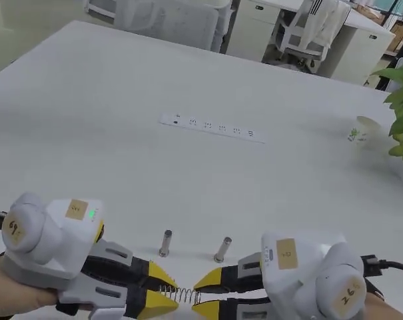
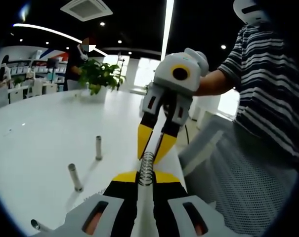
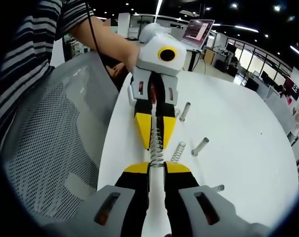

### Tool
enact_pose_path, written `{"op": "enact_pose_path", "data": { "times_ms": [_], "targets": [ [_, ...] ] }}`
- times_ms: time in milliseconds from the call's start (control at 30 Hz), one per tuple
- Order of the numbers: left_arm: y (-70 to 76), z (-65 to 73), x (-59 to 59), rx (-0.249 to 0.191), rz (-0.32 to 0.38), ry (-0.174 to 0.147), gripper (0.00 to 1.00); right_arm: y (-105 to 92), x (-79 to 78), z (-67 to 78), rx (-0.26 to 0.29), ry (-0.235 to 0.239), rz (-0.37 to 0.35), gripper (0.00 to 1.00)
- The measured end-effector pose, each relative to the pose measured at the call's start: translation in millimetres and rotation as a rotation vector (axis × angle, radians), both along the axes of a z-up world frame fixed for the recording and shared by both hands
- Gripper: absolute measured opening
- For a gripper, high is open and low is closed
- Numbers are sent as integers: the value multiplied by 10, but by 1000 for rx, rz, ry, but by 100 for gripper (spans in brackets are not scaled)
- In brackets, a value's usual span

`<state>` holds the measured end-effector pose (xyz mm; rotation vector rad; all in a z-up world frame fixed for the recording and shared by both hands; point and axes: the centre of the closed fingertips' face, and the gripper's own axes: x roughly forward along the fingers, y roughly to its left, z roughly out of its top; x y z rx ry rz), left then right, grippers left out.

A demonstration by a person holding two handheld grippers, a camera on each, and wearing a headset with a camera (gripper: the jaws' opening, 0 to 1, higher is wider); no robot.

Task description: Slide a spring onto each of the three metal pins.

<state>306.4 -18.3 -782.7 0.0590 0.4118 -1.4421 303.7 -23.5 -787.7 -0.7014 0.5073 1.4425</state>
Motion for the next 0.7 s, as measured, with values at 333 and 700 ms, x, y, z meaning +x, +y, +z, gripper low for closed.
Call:
{"op": "enact_pose_path", "data": {
  "times_ms": [333,700],
  "targets": [
    [12,-45,9,18,-4,-11,3,40,13,149,25,-11,13,8],
    [36,-41,18,23,-3,-28,3,117,22,246,48,-10,16,8]
  ]
}}
